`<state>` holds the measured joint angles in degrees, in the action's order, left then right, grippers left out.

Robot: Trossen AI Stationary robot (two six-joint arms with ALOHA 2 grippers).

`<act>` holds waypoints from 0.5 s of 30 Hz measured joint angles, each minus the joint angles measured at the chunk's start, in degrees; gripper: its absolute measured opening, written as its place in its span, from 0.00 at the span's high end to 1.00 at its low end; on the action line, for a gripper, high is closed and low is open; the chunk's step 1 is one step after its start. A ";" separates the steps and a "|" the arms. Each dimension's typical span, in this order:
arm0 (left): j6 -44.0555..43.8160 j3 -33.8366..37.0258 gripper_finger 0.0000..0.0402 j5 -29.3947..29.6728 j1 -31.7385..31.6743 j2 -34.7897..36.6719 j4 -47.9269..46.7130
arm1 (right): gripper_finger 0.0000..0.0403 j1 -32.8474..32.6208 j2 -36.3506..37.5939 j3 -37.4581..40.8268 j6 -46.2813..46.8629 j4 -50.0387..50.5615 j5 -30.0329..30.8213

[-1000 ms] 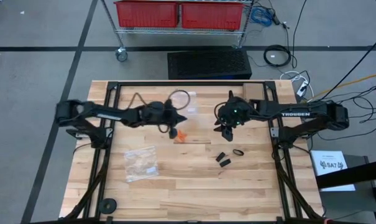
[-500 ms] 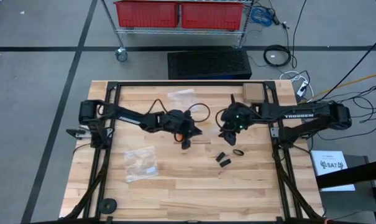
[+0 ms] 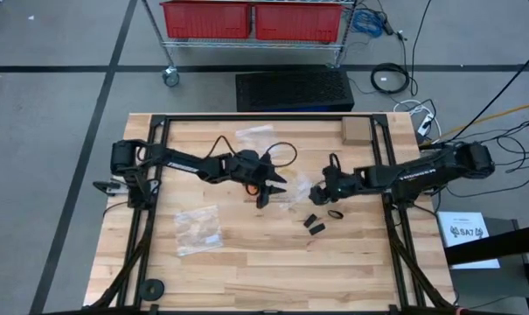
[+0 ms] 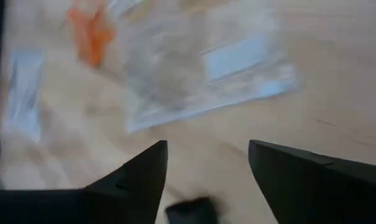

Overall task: Sort rubber bands
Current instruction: Close the transparent zip bag containing the yellow rubber bands

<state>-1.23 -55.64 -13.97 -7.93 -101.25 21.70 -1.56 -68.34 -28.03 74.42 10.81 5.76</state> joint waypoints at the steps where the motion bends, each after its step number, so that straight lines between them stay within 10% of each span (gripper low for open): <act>1: -0.04 0.01 0.59 -0.11 -0.55 0.18 -0.19 | 0.44 -0.41 -0.02 0.74 2.26 -0.13 1.59; 15: -4.59 1.03 0.59 -17.02 -8.93 0.35 0.77 | 0.49 3.83 -10.89 2.06 4.36 -7.27 7.82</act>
<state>-5.82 -54.61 -30.99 -16.86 -100.90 22.48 2.27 -79.22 -25.97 78.78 3.54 13.57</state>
